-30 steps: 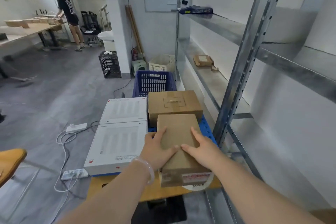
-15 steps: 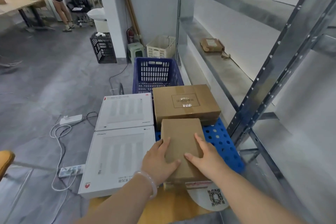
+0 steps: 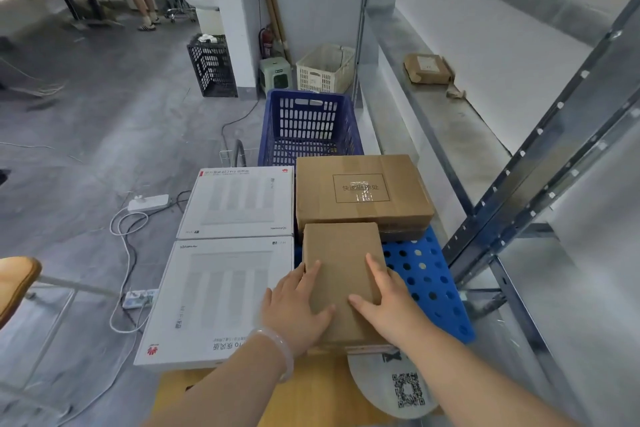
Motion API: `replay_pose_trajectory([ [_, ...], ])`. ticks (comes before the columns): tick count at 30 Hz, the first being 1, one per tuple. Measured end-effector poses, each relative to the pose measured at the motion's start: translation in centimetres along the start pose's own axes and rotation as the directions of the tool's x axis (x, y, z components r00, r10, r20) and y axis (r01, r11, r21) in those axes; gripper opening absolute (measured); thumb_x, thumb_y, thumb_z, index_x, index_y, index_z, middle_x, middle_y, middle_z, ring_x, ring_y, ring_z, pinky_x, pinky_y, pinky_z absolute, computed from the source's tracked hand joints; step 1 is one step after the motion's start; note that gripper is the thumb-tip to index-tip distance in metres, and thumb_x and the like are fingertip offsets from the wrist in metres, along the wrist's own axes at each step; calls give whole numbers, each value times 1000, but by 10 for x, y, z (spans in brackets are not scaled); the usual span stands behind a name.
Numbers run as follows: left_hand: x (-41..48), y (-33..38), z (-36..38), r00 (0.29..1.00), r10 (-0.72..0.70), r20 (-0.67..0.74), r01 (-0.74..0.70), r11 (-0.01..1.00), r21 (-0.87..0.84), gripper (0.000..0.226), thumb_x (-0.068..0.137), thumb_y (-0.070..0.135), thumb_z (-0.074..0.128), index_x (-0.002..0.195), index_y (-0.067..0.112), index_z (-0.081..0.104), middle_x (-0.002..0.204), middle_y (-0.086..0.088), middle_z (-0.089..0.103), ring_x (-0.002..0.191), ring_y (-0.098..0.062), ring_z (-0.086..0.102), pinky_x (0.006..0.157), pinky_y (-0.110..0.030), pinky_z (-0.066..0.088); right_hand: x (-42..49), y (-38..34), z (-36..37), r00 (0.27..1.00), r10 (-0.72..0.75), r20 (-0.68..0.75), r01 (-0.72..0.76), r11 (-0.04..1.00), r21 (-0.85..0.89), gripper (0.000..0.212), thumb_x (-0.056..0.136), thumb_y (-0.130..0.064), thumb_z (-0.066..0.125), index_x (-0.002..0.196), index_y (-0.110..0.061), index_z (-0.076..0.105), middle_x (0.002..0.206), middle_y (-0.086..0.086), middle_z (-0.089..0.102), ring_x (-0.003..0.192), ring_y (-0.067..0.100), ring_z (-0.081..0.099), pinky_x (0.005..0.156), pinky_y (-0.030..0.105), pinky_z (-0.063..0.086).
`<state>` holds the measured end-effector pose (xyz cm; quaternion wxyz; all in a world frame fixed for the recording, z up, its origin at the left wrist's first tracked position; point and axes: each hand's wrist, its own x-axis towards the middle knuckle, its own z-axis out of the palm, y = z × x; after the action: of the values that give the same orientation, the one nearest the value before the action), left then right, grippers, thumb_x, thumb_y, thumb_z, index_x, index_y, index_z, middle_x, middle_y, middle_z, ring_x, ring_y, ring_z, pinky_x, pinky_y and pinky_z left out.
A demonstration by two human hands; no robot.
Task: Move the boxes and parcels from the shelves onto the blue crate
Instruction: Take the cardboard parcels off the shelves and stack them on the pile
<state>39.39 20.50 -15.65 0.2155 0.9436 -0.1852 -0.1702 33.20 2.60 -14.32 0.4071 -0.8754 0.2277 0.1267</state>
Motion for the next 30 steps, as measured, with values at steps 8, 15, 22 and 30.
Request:
replay_pose_trajectory([
  [8, -1, 3, 3, 998, -63, 19, 64, 996, -62, 76, 89, 58, 47, 150, 49, 2, 158, 11, 23, 145, -14, 20, 119, -42, 17, 6, 0, -4, 999, -18, 41, 19, 999, -37, 88, 90, -56, 57, 152, -46, -3, 156, -3, 13, 131, 19, 38, 102, 34, 42],
  [15, 2, 2, 2, 997, -71, 40, 74, 994, -84, 76, 88, 57, 45, 150, 49, 1, 158, 12, 23, 143, -15, 26, 118, -42, 20, 10, 1, -5, 997, -8, 72, 13, 998, -66, 91, 88, -60, 57, 151, -49, -8, 157, -4, 9, 131, 20, 38, 101, 37, 43],
  [22, 1, 2, 2, 995, -89, 43, 93, 990, -103, 76, 88, 56, 46, 150, 50, 1, 158, 13, 22, 143, -15, 27, 118, -44, 21, 11, 1, -2, 997, -14, 71, 19, 997, -72, 91, 88, -61, 57, 150, -51, -9, 157, -5, 9, 131, 22, 38, 102, 39, 44],
  [30, 2, 16, -10, 998, -61, -11, 60, 996, -65, 83, 89, 56, 50, 151, 48, -5, 163, 8, 0, 149, -19, 15, 120, -44, 20, 5, 1, -14, 999, -25, 40, 31, 990, -139, 92, 86, -64, 57, 150, -51, -8, 163, -4, -8, 148, 23, 15, 113, 43, 29],
])
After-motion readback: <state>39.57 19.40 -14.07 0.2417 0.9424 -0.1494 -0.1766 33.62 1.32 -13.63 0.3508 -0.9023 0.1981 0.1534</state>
